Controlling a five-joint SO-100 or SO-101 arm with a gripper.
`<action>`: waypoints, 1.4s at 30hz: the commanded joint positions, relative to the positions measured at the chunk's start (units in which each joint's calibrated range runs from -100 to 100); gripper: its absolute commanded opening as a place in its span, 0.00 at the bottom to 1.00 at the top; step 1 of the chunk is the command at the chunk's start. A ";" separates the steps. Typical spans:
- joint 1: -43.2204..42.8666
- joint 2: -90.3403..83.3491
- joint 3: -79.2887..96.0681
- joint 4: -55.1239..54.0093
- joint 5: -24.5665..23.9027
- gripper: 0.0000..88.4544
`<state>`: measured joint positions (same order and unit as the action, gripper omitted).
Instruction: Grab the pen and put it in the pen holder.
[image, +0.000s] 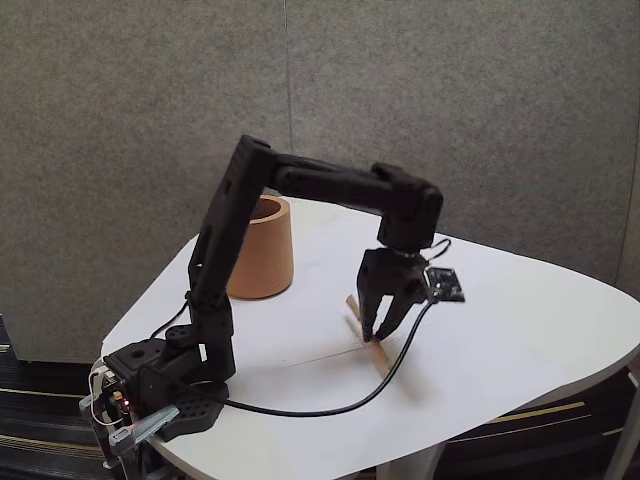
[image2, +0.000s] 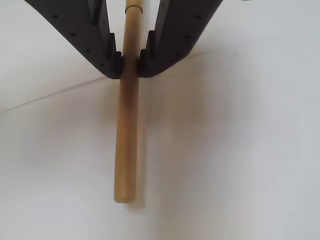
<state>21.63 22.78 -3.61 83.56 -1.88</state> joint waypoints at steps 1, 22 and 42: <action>-0.03 -12.00 -7.31 2.97 0.27 0.01; -30.56 -49.90 -29.87 4.32 17.75 0.01; -38.25 -84.47 47.47 -47.12 35.44 0.01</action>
<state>-15.09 -54.28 29.33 46.44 31.92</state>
